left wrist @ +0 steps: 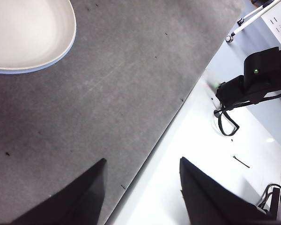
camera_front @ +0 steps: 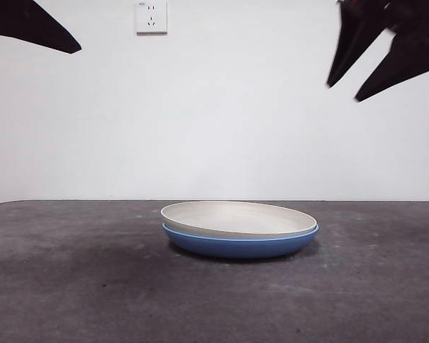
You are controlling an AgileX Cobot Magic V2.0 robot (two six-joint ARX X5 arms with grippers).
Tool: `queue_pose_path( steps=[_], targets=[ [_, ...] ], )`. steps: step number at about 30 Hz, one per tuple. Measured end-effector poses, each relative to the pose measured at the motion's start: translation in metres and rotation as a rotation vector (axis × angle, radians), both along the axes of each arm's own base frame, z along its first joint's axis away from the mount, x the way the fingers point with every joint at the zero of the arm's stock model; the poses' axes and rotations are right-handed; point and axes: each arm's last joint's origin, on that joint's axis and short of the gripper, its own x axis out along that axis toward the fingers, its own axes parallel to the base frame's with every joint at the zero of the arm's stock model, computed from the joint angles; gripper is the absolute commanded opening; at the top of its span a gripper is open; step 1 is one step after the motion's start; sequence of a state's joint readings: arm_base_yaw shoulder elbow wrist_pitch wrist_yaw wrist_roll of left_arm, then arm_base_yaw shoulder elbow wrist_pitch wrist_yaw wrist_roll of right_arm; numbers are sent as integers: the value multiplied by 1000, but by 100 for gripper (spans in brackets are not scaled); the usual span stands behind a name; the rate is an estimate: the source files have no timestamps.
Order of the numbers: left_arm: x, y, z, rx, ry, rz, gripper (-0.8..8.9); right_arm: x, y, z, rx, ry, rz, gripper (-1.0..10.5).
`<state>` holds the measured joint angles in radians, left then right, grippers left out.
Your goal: Pick up the white plate, put it on the blue plate, put it on desk
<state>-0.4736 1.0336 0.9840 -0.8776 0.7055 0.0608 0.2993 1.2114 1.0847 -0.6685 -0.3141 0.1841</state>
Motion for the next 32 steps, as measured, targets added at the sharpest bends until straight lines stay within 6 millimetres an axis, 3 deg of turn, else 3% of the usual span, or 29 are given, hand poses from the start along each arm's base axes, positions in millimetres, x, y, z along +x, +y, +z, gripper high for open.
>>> queue_pose_path(
  steps=[6,16,32],
  targets=[
    [0,0,0,0,0,0,249,-32,-1,5,-40,20,75,230],
    [0,0,0,0,0,0,249,-74,2,-23,-56,51,169,230],
    [0,0,0,0,0,0,245,-84,2,-19,-48,28,195,230]
  ],
)
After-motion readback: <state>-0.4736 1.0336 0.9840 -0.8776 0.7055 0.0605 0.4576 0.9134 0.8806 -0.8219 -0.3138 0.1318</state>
